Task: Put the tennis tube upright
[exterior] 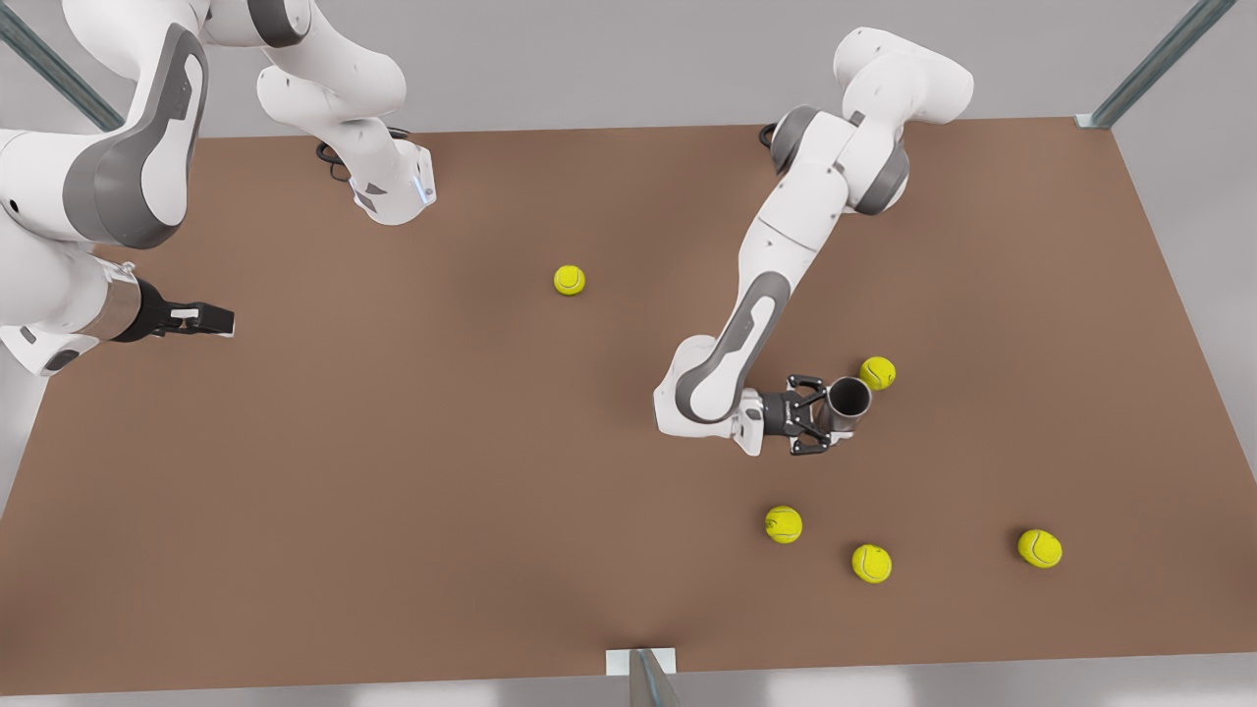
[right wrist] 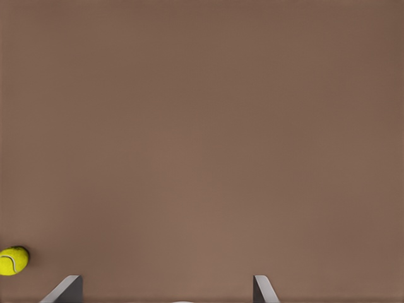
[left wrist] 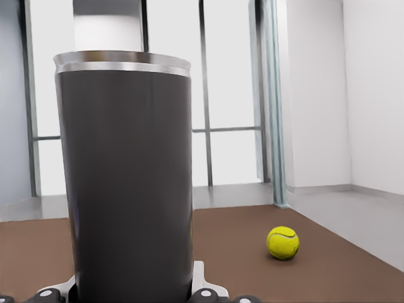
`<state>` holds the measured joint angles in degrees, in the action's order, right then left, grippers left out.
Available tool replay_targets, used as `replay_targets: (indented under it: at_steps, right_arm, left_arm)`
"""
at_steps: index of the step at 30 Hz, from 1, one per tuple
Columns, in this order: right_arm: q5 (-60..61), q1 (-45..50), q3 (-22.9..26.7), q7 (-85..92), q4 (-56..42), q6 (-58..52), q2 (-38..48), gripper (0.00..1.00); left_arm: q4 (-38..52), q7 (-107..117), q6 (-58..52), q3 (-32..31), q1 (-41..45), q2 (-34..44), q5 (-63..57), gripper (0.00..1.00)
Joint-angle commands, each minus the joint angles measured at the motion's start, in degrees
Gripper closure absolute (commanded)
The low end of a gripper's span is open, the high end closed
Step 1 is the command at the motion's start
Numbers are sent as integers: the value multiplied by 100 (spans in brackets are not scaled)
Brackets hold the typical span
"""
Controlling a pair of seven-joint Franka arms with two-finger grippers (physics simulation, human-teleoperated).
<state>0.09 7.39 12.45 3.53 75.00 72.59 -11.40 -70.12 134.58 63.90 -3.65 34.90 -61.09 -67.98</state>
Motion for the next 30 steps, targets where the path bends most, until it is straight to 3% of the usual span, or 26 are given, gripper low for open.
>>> replay_targets:
  at_steps: [1, 17, 18, 19, 30]
  right_arm:
    - [0, -1, 11, -11, -3, 36, 7, 0]
    - [8, -1, 3, -11, -3, 62, -37, 0]
    - [8, 8, 3, -11, -3, 62, -37, 0]
    - [8, 8, 3, -11, -3, 62, -37, 0]
    - [-18, -9, -15, -2, 23, 167, 59, 0]
  left_arm:
    - [-2, 560, 8, -4, -1, -17, 22, 24]
    - [-10, -521, 17, -136, -1, 185, 540, 24]
    - [-10, -574, 17, -145, -1, 176, 549, 22]
    - [-10, -574, 17, -145, -1, 185, 549, 0]
    - [-2, -547, 8, -180, 8, 176, 558, 0]
